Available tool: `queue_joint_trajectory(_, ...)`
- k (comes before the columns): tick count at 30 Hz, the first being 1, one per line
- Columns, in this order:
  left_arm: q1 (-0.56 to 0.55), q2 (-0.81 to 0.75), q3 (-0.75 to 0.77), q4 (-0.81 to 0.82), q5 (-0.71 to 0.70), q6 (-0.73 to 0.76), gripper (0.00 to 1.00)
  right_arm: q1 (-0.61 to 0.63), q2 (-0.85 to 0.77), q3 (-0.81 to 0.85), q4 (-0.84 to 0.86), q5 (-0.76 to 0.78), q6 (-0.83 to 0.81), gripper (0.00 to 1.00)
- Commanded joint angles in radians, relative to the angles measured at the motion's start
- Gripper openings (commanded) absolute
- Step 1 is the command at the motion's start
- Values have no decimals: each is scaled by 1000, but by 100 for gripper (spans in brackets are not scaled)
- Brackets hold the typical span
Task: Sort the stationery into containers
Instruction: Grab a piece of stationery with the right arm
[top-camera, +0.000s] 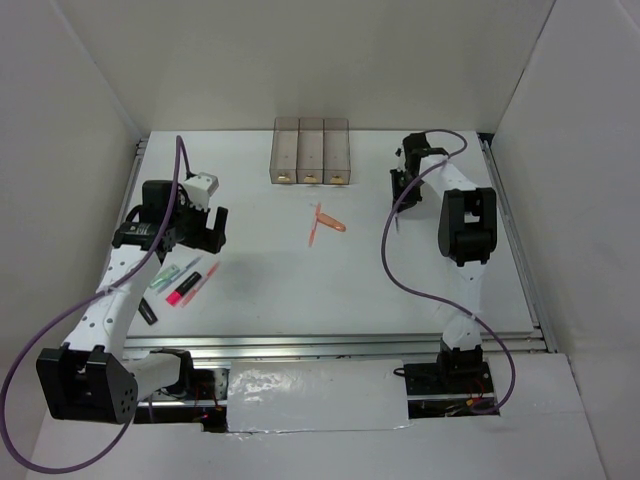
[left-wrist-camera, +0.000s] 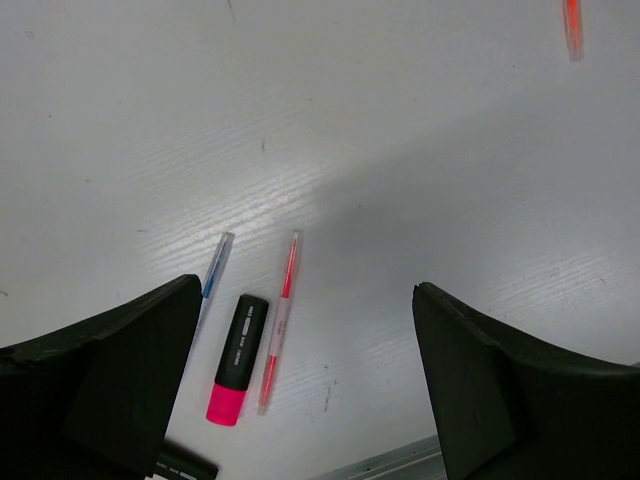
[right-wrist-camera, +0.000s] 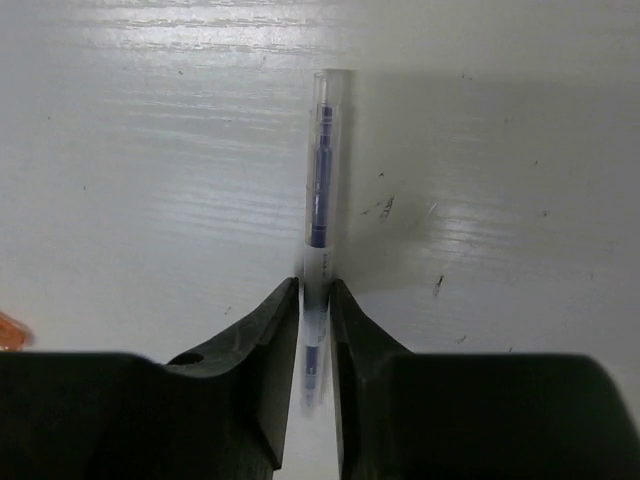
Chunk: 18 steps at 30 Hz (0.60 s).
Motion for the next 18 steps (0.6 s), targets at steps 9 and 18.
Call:
queue_joint_trajectory(9,-4,-36,70,-19,40,-6,99,34,-109,-108,-20,31,45,35)
queue_joint_trajectory(18,-3,-99,69,-54,31,0,99,70,-188,-265,12,88,74,36)
